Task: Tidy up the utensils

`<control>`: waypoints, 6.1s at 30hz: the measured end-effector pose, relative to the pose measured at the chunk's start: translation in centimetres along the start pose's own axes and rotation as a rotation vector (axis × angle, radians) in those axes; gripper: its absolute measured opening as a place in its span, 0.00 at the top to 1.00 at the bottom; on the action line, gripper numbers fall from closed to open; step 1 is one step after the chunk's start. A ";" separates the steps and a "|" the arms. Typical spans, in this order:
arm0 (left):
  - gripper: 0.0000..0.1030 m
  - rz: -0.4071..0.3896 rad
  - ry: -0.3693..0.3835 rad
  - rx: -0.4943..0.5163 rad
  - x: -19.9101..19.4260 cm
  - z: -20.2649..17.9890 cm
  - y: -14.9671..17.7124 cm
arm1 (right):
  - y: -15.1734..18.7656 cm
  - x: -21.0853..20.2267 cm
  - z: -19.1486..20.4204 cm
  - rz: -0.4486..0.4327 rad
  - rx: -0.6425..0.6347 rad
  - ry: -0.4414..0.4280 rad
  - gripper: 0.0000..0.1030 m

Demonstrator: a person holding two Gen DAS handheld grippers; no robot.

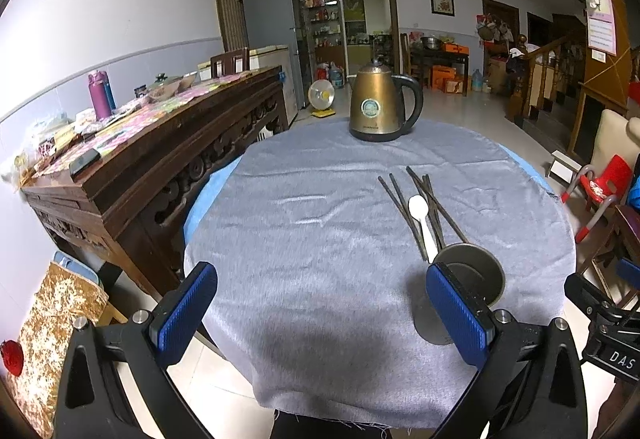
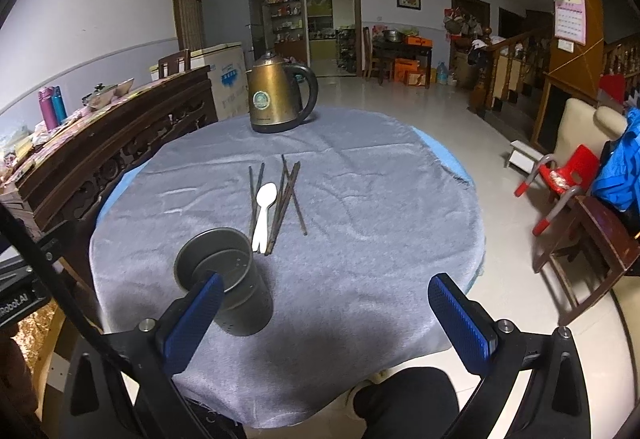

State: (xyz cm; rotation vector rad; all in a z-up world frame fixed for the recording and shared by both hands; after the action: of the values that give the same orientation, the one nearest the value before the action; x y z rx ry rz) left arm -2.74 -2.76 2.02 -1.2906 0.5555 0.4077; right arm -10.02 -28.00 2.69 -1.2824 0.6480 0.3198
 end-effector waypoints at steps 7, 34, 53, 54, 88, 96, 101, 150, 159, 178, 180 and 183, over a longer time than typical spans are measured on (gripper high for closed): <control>0.00 0.005 0.001 0.006 0.1 -0.2 0.3 | 0.6 0.8 0.6 0.015 -0.003 -0.039 0.00; 0.00 0.041 -0.016 0.032 2.7 -0.1 -0.3 | -1.2 2.3 0.6 0.032 0.006 -0.042 0.00; 0.17 0.314 0.227 -0.005 22.5 -0.3 -5.4 | -10.8 25.1 -0.2 0.375 0.131 -0.286 0.38; 0.26 0.323 0.237 -0.011 23.5 -0.4 -5.8 | -11.5 26.7 0.6 0.376 0.112 -0.292 0.40; 0.86 0.482 0.423 -0.148 39.4 -7.6 -11.8 | -17.6 37.1 0.9 0.464 0.251 -0.456 0.93; 0.93 0.454 0.380 -0.098 39.1 -8.4 -11.6 | -16.5 31.0 -4.1 0.407 0.352 -0.534 0.93; 0.94 0.410 0.362 -0.074 36.9 -7.2 -11.2 | -15.6 28.7 -5.4 0.400 0.372 -0.549 0.93; 0.95 0.070 0.330 -0.005 18.2 -3.1 -12.8 | -13.8 21.3 -6.4 0.359 0.264 -0.342 0.38; 0.95 -0.128 0.352 -0.039 9.6 0.1 -11.6 | -12.0 32.8 -2.3 0.553 0.154 -0.002 0.70; 0.95 -0.371 0.401 -0.109 -1.8 2.4 -13.1 | -14.5 11.5 -1.6 -0.019 0.047 -0.205 0.94; 0.95 -0.396 0.409 -0.119 -2.9 2.4 -13.3 | -15.0 8.1 -1.1 -0.116 0.048 -0.245 0.94; 0.95 -0.420 0.421 -0.129 -4.3 2.4 -13.5 | -15.7 4.1 0.1 -0.236 0.053 -0.284 0.94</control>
State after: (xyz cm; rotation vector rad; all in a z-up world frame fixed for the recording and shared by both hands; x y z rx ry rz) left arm 2.01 -3.54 15.60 -1.5859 0.5942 -0.1867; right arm 2.02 -32.72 12.43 -1.2204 0.2596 0.2813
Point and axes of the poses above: each gripper's, at about its wrist camera, not at the fingertips, and x roughly the way its jaws point, z to its left, y to its underside, the point moved 3 cm from there along x, roughly the way its jaws point, and after that the axes turned 6 degrees about x, right-handed, at the moved point
